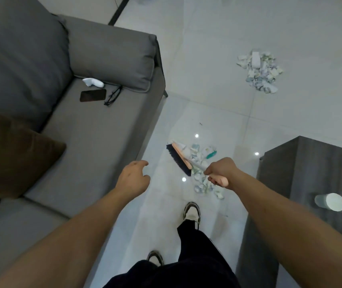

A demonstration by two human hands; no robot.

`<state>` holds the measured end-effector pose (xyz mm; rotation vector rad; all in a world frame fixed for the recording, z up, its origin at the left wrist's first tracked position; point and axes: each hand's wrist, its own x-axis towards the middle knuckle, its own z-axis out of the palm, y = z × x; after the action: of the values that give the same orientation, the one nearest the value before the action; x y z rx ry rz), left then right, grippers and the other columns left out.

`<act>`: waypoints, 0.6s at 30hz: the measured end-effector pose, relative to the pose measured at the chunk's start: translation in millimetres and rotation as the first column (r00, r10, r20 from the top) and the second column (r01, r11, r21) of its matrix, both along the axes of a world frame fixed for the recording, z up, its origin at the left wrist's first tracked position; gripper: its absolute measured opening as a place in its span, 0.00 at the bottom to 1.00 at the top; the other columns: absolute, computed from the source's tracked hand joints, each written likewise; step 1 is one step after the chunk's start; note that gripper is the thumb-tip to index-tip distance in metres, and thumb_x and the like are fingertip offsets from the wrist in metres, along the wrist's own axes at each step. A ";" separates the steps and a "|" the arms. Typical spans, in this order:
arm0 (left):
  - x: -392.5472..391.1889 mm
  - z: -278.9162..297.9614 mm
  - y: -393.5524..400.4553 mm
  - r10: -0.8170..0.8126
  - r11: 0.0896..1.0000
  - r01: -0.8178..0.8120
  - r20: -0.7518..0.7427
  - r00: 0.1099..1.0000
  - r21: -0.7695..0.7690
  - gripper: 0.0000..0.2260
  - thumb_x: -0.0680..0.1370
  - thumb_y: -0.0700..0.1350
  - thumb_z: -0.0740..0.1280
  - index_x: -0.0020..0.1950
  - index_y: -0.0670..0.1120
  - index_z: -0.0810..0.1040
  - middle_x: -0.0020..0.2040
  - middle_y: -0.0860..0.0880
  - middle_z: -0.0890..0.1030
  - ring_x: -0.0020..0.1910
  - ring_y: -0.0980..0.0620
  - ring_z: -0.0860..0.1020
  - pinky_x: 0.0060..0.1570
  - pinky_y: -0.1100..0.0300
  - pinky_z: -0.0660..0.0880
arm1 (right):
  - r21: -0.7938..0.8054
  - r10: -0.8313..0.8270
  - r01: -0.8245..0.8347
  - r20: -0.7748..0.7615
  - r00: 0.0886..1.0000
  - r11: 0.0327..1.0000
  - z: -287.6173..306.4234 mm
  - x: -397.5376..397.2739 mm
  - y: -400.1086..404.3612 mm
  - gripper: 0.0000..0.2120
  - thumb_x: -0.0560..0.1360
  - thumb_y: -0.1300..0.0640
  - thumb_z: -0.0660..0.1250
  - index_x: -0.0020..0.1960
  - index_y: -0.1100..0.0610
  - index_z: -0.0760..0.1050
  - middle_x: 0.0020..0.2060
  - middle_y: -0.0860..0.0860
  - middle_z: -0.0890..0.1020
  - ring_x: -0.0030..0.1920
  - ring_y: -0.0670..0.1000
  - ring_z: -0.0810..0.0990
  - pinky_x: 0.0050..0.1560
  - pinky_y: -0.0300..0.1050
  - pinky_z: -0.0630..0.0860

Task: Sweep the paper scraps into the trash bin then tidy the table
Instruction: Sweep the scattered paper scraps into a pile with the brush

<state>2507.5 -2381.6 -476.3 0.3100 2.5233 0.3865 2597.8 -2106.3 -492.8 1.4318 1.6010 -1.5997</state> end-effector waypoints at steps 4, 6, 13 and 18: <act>-32.6 7.0 31.2 -0.082 0.997 0.082 -0.009 0.997 -0.016 0.25 0.74 0.43 0.64 0.72 0.46 0.70 0.70 0.45 0.71 0.65 0.48 0.72 0.59 0.59 0.68 | 0.086 0.017 -0.015 -0.018 1.000 0.996 -8.5 -14.9 27.7 0.07 0.68 0.73 0.71 0.43 0.69 0.75 0.30 0.61 0.77 0.20 0.55 0.75 0.25 0.42 0.72; -51.1 11.3 46.0 -0.104 0.994 0.104 -0.010 0.994 -0.028 0.25 0.74 0.43 0.64 0.71 0.47 0.70 0.70 0.45 0.71 0.62 0.48 0.74 0.57 0.60 0.68 | 0.145 0.048 -0.046 -0.016 0.999 0.988 -11.2 -20.6 40.9 0.05 0.68 0.71 0.71 0.41 0.68 0.75 0.29 0.61 0.76 0.22 0.56 0.75 0.28 0.45 0.73; -112.8 16.8 101.2 -0.257 0.966 0.256 -0.022 0.966 -0.021 0.25 0.74 0.43 0.64 0.72 0.45 0.69 0.70 0.43 0.71 0.65 0.45 0.71 0.63 0.56 0.67 | 0.385 0.063 -0.071 0.035 0.997 0.920 0.2 -47.0 93.2 0.07 0.71 0.68 0.67 0.37 0.63 0.70 0.31 0.61 0.78 0.32 0.57 0.78 0.34 0.44 0.70; -169.0 11.6 165.5 -0.415 0.909 0.416 -0.020 0.910 0.025 0.25 0.74 0.43 0.63 0.72 0.47 0.69 0.70 0.45 0.70 0.65 0.45 0.71 0.61 0.55 0.67 | 0.338 -0.153 0.159 -0.042 0.987 0.928 14.9 -62.6 109.8 0.04 0.72 0.69 0.69 0.40 0.65 0.74 0.32 0.61 0.77 0.32 0.57 0.78 0.39 0.53 0.75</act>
<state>2338.5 -2216.1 -464.7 0.8460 2.3804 0.2493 2535.2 -1996.6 -477.9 1.7668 1.8848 -1.4680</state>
